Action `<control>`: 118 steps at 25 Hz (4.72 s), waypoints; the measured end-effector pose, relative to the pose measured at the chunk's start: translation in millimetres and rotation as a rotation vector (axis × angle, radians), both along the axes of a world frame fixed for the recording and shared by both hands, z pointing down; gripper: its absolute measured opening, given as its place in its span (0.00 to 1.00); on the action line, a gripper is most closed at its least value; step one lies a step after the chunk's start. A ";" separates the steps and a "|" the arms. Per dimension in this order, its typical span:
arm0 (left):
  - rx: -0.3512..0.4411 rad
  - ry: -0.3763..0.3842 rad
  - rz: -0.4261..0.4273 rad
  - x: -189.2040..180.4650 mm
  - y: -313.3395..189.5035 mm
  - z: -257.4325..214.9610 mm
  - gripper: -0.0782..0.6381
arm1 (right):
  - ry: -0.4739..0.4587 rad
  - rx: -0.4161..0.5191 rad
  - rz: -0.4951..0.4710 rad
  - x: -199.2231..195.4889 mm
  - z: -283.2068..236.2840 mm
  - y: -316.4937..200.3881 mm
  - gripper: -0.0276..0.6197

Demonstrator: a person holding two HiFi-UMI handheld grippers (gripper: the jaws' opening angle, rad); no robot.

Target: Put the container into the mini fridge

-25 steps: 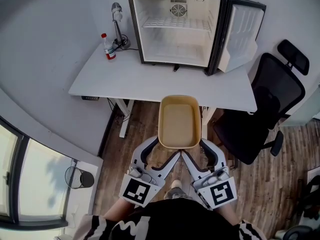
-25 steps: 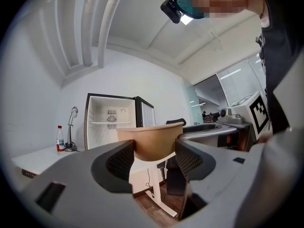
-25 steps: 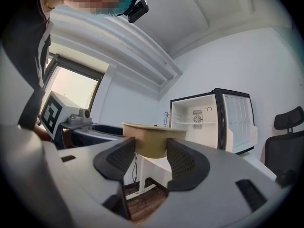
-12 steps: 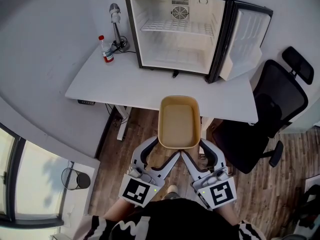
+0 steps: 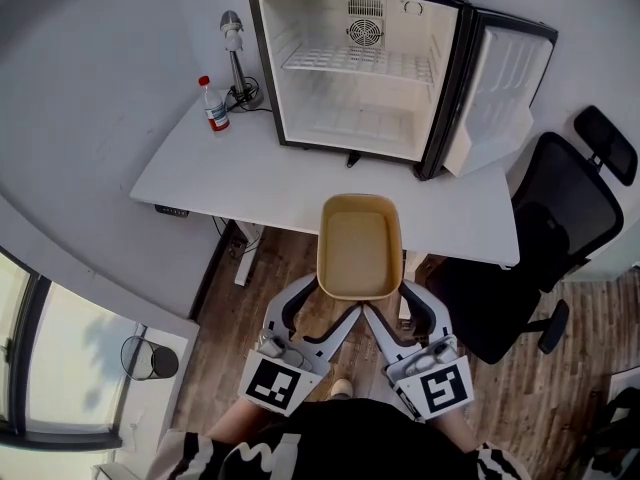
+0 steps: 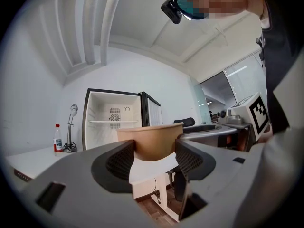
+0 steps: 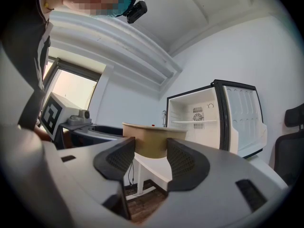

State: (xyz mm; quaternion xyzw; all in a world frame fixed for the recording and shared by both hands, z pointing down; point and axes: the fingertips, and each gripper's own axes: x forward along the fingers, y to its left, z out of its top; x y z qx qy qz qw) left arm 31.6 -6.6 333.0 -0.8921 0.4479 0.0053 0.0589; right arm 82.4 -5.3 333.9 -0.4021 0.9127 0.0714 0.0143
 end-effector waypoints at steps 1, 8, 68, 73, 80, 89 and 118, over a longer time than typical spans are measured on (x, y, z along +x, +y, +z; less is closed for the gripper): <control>-0.001 0.000 -0.003 0.4 -2.3 0.1 0.49 | -0.001 -0.002 -0.002 0.6 0.2 -2.6 0.38; -0.014 -0.005 -0.021 -0.7 -12.5 3.7 0.49 | -0.002 -0.011 -0.021 -0.5 3.6 -13.6 0.38; -0.030 -0.004 -0.005 -40.7 -159.0 6.2 0.49 | -0.004 -0.033 -0.001 -40.9 6.7 -159.1 0.38; -0.044 -0.003 0.010 -43.3 -186.6 10.9 0.49 | -0.005 -0.047 0.016 -43.8 10.9 -186.2 0.38; -0.057 0.000 0.036 -47.4 -224.4 12.4 0.49 | -0.002 -0.063 0.041 -48.1 12.2 -222.7 0.38; -0.078 0.006 0.080 -51.0 -268.3 15.4 0.49 | 0.002 -0.091 0.082 -52.1 15.1 -264.6 0.38; -0.138 -0.012 0.227 -62.4 -368.7 33.1 0.49 | -0.017 -0.162 0.230 -64.6 34.2 -357.9 0.38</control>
